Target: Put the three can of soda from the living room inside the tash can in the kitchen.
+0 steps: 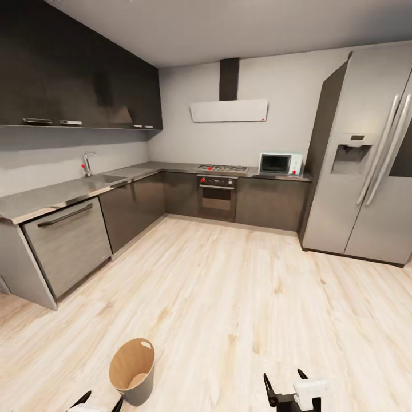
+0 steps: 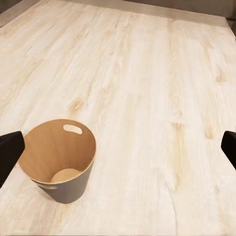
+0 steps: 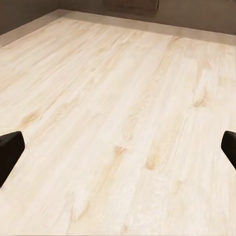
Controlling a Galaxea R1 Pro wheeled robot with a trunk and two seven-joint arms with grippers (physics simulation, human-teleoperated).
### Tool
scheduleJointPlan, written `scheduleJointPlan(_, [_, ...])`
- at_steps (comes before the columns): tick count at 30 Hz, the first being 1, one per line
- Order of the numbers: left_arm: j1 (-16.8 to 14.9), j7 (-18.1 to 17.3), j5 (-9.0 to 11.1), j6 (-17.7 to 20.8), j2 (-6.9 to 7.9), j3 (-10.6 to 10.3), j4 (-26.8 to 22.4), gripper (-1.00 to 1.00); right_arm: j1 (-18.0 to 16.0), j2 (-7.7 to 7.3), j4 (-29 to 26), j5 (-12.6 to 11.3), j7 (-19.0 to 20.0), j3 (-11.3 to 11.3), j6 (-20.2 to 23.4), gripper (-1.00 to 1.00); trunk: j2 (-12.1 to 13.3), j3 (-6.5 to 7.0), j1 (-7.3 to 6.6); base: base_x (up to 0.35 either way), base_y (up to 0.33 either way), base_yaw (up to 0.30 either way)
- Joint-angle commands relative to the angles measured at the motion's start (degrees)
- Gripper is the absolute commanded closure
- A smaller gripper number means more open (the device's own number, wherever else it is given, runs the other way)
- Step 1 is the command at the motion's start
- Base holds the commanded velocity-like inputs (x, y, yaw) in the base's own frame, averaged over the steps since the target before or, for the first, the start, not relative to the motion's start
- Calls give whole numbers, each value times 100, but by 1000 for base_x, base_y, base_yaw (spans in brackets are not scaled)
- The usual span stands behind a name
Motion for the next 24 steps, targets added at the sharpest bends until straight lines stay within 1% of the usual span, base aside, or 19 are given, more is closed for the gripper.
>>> scheduleJointPlan(1, [0, -1, -1, -2, 0, 0, 3, -100, 0, 1, 2, -1, 0, 0, 0, -100, 0, 0, 0, 147, 251, 222])
scheduleJointPlan(6, [0, 2, -7, -6, -10, -1, 10, -100, -1, 3, 24, 6, -1, 1, 0, -100, 0, 0, 0, 148, 251, 230])
scheduleJointPlan(11, [0, 11, -10, -3, -16, -1, 14, -100, -13, 16, 168, 25, -1, 6, 0, -100, 0, 0, 0, 149, 224, 229])
scheduleJointPlan(18, [0, 21, -12, 6, -19, -1, 20, -100, -36, 28, 323, 31, -1, 10, 16, -100, 0, -13, 0, 153, 183, 226])
scheduleJointPlan(24, [0, 23, -12, 2, -24, -1, 142, -100, -51, 36, 426, 30, -6, 15, 50, -100, 0, -38, 0, 169, 160, 208])
